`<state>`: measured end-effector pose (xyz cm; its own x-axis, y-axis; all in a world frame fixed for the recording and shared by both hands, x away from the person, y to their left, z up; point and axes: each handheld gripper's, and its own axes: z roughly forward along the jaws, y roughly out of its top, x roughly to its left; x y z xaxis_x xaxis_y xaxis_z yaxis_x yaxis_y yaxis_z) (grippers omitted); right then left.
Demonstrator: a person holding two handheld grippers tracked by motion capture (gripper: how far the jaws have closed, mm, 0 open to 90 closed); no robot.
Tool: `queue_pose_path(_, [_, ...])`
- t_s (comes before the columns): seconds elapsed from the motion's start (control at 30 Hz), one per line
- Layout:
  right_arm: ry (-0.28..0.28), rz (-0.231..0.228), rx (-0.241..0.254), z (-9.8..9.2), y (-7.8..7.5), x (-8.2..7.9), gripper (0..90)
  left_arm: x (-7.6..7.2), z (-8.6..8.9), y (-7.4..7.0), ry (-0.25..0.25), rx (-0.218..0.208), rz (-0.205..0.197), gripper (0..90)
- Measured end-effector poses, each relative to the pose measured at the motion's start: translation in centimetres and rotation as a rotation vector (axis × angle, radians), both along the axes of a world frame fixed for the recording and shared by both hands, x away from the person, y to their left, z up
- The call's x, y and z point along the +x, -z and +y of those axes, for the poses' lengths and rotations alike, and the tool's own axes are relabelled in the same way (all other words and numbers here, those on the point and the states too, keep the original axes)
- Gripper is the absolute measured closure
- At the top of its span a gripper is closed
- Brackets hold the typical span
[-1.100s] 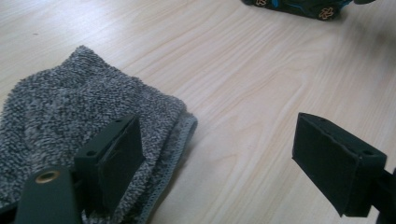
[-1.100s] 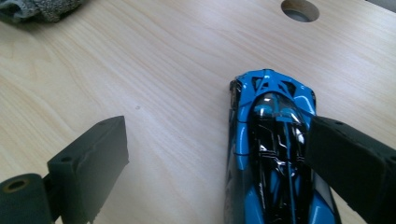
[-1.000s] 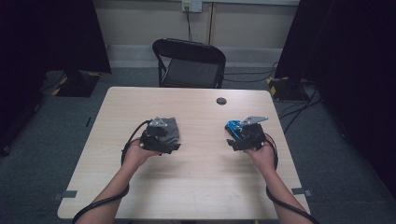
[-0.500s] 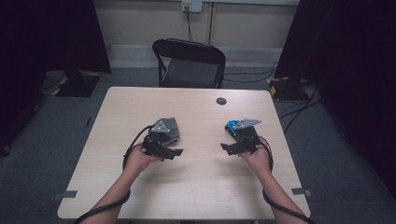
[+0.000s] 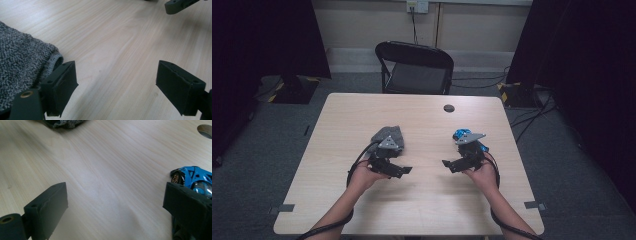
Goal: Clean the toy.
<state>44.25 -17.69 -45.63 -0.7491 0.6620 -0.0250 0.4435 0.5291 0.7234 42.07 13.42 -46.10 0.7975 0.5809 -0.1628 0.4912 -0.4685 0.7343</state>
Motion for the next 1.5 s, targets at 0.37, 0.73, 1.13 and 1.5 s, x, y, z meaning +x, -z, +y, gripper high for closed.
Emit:
queue_pose_path(0.37, [-0.043, 0.02, 0.005, 0.9, 0.4, -1.0, 4.2, -0.8, 0.0, 0.4, 0.021, -0.008, 0.001, 16.8])
queue_pose_path(0.73, [-0.091, 0.03, -0.014, 1.9, 1.0, -2.0, 3.2, -1.7, -0.5, 0.6, 0.053, -0.004, 0.006, 17.5])
queue_pose_path(1.13, [-0.106, 0.04, -0.028, 1.8, 1.6, -2.8, 2.9, -2.6, -0.8, 1.1, 0.089, 0.025, 0.004, 17.8])
queue_pose_path(1.5, [-0.14, 0.042, -0.059, 1.7, 2.0, -3.9, 2.3, -3.8, -0.8, 1.4, 0.117, 0.04, -0.008, 17.8])
